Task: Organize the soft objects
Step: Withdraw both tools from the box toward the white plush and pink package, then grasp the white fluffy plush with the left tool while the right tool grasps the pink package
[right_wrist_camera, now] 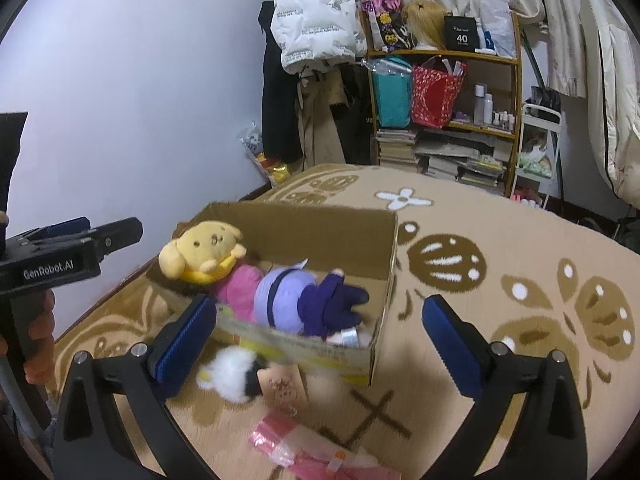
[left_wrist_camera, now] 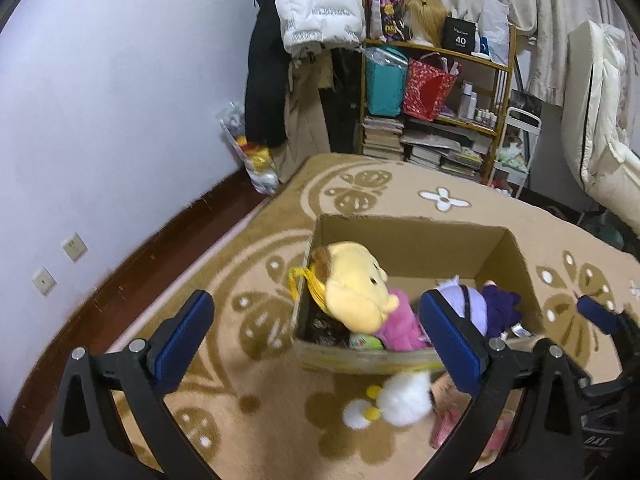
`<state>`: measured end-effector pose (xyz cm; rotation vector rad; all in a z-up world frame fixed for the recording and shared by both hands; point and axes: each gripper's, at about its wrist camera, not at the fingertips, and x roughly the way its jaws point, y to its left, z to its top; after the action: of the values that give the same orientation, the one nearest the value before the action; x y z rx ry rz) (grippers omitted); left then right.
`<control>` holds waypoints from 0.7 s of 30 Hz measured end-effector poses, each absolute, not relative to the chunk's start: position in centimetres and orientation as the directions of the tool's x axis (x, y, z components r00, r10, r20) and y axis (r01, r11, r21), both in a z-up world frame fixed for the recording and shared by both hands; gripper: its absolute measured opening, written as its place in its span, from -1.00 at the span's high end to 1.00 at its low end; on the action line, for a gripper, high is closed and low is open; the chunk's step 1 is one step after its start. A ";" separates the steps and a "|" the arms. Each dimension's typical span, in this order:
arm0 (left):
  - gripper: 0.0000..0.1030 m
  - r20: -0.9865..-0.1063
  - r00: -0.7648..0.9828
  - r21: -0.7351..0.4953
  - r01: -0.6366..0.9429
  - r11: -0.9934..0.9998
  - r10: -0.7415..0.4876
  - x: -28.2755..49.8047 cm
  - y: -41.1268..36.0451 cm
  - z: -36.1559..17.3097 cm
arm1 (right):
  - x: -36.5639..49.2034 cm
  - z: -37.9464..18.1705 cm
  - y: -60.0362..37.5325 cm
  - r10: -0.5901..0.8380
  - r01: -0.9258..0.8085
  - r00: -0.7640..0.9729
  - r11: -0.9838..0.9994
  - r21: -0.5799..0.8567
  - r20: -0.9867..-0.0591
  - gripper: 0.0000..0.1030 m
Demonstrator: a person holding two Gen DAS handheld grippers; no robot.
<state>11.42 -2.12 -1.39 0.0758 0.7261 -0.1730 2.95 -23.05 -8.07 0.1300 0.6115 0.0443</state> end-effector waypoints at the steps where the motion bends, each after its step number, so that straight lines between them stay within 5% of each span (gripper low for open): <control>1: -0.97 -0.672 0.728 0.001 0.187 0.982 -0.138 11.3 -2.1 -1.4 | 2.8 -8.2 -22.9 0.080 -0.003 0.815 0.991 0.134 -0.574 -1.00; 21: -0.97 -0.750 0.652 0.115 0.294 0.949 -0.111 9.1 -5.4 -4.7 | 0.9 -12.7 -22.2 0.102 -0.010 0.707 0.991 0.134 -0.700 -1.00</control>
<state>9.08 -5.39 -4.73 0.2353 0.8315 -0.2324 0.92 -22.18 -12.68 0.1235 0.7843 0.0621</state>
